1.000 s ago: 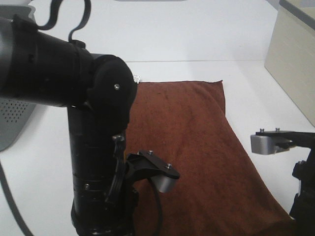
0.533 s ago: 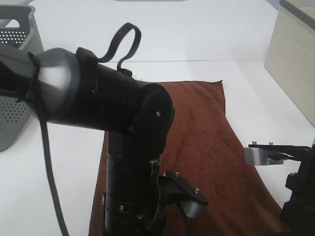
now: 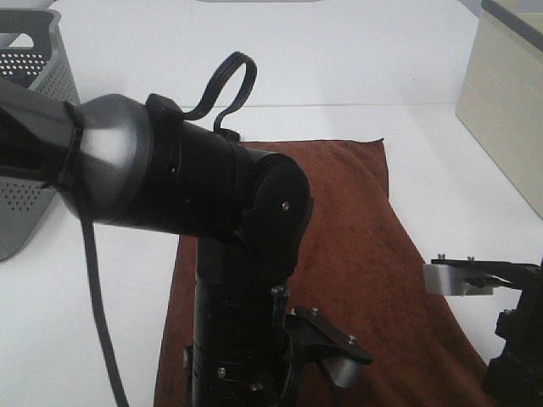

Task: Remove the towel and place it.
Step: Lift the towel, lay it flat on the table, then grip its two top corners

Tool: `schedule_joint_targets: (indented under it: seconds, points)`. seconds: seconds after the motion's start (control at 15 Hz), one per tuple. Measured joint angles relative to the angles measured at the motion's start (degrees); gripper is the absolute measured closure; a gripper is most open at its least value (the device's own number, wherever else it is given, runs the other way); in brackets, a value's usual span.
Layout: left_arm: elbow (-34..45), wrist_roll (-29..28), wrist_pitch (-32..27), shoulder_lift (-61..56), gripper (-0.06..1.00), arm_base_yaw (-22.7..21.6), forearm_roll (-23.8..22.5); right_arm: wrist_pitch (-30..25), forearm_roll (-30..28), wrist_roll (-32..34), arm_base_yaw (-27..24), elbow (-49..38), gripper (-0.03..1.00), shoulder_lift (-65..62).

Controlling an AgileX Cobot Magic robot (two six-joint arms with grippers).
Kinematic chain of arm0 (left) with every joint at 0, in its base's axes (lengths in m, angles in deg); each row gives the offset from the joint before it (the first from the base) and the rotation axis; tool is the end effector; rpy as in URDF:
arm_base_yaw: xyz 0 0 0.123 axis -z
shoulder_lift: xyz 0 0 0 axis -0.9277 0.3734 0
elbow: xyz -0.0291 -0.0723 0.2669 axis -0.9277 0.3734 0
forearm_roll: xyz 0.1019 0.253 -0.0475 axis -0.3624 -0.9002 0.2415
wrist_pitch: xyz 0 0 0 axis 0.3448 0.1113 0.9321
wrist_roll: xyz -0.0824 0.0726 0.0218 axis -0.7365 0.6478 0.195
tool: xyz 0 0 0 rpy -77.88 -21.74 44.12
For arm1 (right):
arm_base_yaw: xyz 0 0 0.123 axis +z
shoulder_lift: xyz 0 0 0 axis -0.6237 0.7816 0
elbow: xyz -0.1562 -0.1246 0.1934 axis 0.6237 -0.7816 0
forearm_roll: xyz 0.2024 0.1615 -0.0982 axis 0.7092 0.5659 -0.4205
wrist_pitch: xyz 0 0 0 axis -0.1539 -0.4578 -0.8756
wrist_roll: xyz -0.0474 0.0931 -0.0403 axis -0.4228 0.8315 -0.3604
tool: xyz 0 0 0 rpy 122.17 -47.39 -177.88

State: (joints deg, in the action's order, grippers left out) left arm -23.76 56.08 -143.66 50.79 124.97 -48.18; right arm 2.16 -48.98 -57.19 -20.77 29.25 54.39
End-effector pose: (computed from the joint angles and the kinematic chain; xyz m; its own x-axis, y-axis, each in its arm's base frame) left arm 0.1514 -0.3153 0.0887 -0.4417 0.8555 0.2702 0.7479 0.5174 -0.4158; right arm 0.1642 0.1007 0.1080 -0.7904 -0.5094 0.3404 -0.3260 0.8201 0.4702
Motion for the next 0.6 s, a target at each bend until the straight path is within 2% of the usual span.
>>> schedule_joint_targets:
  seconds: [0.13, 0.2, 0.33, 0.47, 0.6]
  points:
    - [0.0, -2.6, 0.0, 0.0, 0.31, 0.0, 0.3, 0.5, 0.6, 2.0, 0.0, 0.0, 0.53, 0.0]
    - [-0.2, -3.0, -0.1, 0.0, 0.19, 0.0, 0.3, 1.1, 0.7, 3.5, 0.0, 0.0, 0.42, 0.0]
    - [-1.3, -3.3, -0.1, -0.7, 0.11, 0.0, 0.5, 1.3, 1.0, 4.6, 0.0, 0.0, 0.20, 0.0]
    - [-1.9, -3.7, -0.1, -1.4, 0.10, 0.3, 0.8, 1.3, 1.0, 4.6, 0.0, 0.0, 0.14, 0.0]
    - [-2.1, -3.6, -0.1, -1.4, 0.09, 1.9, 0.6, 1.3, 1.5, 4.8, 0.0, 0.0, 0.12, 0.0]
